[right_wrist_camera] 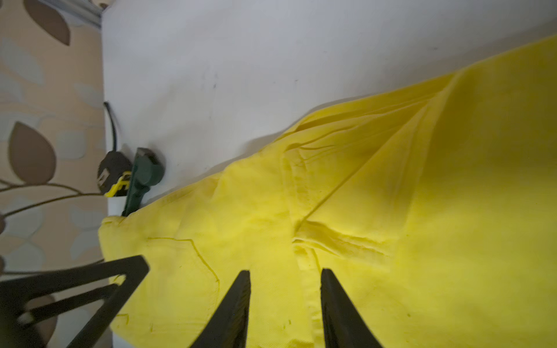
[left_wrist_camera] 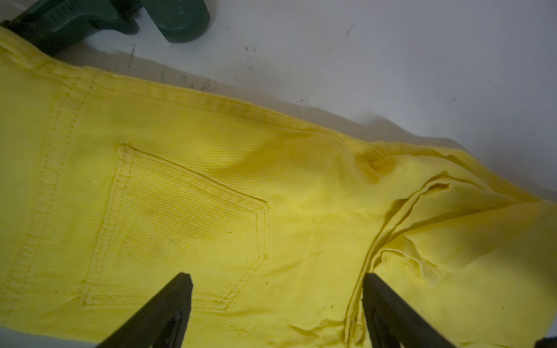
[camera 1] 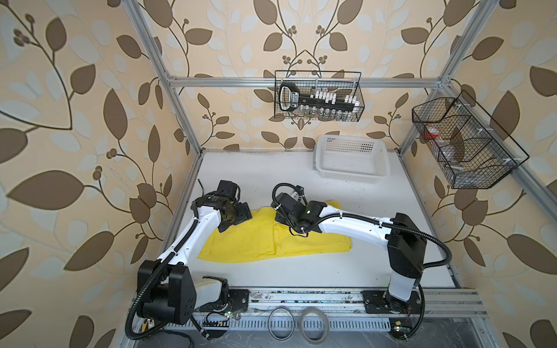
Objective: Fold and stack the trousers
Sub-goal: Fold the trousers at the center of the table, then smooth out the trousers at the center of the table.
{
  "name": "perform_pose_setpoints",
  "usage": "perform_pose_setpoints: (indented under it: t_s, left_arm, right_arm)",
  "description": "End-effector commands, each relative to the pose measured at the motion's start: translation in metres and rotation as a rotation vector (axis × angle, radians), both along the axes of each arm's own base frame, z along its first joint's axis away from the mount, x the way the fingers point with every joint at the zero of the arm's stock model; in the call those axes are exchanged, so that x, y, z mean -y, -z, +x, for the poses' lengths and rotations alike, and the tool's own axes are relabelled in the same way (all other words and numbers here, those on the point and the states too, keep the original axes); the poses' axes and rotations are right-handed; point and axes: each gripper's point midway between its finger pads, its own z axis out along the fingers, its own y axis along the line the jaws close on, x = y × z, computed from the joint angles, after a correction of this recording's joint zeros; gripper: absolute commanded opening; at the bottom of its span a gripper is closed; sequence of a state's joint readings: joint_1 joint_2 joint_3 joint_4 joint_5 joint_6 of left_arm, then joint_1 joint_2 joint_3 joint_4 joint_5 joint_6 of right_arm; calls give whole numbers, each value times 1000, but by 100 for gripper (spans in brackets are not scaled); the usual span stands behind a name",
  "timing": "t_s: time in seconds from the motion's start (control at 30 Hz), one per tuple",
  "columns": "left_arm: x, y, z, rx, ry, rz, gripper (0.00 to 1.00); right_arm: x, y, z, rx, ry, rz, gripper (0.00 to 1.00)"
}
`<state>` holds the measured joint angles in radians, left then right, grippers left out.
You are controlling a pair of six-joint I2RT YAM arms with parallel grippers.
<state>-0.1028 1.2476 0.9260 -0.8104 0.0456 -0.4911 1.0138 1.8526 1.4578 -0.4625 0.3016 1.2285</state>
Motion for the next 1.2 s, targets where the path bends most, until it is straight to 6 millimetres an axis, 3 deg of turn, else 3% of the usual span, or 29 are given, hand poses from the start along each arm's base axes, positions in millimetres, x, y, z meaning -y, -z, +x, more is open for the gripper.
perform_pose_setpoints:
  t_s: [0.0, 0.1, 0.17, 0.27, 0.33, 0.4, 0.43, 0.57, 0.73, 0.9, 1.03, 1.17]
  left_arm:
    - [-5, -6, -1, 23, 7, 16, 89]
    - [-2, -5, -1, 21, 12, -1, 89]
    - [3, -5, -2, 17, 20, -30, 89]
    - [12, -8, -2, 23, 34, -79, 89]
    - [20, -12, -4, 32, 49, -119, 88]
    - [30, -16, -7, 41, 67, -158, 87]
    - [37, -17, -10, 44, 79, -170, 87]
    - [70, -12, -24, 31, 130, -224, 84]
    - [109, 9, -45, -14, 195, -239, 81]
    - [141, 20, -49, -21, 247, -258, 77]
    - [159, 30, -51, -40, 280, -269, 70]
    - [167, 42, -52, -62, 295, -262, 63]
  right_arm:
    - [-26, -24, -3, 7, -127, 126, 41]
    - [-11, -34, -2, 36, -157, 144, 42]
    - [8, -31, 1, 36, -161, 93, 42]
    - [38, -14, -1, 1, -145, 65, 42]
    - [51, 10, -9, -57, -154, 66, 42]
    - [58, 26, -14, -90, -173, 54, 56]
    - [59, 31, -14, -87, -188, 46, 57]
    - [63, 53, -9, -116, -202, 68, 57]
    - [54, 79, -1, -156, -229, 116, 57]
    - [46, 101, 4, -187, -241, 145, 57]
    - [38, 106, 11, -186, -261, 173, 54]
    - [23, 93, 21, -142, -302, 231, 51]
